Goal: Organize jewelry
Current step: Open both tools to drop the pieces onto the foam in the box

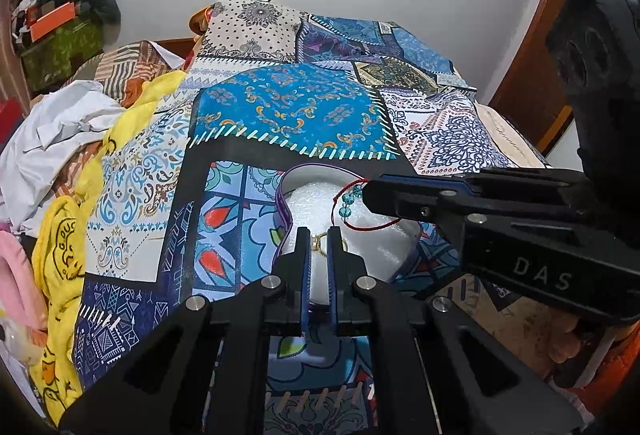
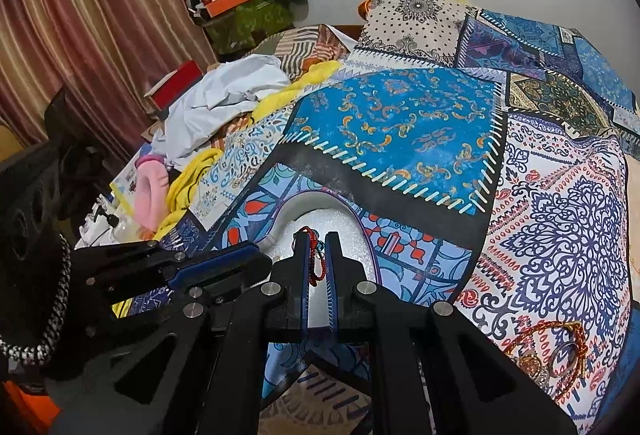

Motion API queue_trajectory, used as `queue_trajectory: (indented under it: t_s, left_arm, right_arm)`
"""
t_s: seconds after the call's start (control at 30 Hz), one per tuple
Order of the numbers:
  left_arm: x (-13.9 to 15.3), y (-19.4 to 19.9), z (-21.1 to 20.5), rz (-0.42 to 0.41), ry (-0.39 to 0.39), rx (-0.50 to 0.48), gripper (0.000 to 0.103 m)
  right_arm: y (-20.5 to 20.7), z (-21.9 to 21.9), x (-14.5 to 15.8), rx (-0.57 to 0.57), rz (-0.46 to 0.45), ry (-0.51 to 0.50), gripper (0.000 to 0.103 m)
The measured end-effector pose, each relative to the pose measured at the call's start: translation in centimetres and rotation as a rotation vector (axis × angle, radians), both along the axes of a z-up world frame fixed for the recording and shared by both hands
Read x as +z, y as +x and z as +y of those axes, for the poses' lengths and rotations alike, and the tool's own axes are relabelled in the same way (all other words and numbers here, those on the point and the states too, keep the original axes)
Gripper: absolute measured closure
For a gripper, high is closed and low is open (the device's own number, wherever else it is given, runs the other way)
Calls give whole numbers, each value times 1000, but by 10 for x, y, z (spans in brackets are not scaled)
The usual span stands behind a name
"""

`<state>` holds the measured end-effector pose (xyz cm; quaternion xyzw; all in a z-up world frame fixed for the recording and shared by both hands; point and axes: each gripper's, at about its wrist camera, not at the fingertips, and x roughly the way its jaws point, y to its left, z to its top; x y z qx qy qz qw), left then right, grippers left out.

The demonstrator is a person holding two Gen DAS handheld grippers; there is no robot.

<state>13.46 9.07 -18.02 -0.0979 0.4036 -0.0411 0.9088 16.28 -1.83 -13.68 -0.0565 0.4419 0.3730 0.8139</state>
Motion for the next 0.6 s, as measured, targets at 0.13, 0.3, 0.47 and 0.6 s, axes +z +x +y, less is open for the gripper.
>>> queue_trajectory:
  t_s: [0.13, 0.3, 0.47, 0.6]
  left_arm:
    - [6, -5, 0, -11, 14, 6, 97]
    - [11, -11, 2, -18, 33, 37, 94]
    - [14, -16, 7, -15, 25, 61, 91]
    - [24, -23, 7, -34, 32, 69, 86]
  right_arm:
    - [0, 1, -2, 3, 12, -13, 96]
    - [-5, 3, -5, 19, 32, -59, 96]
    - [-11, -3, 3, 14, 15, -64, 80]
    - [-15, -11, 17, -4, -15, -48, 78]
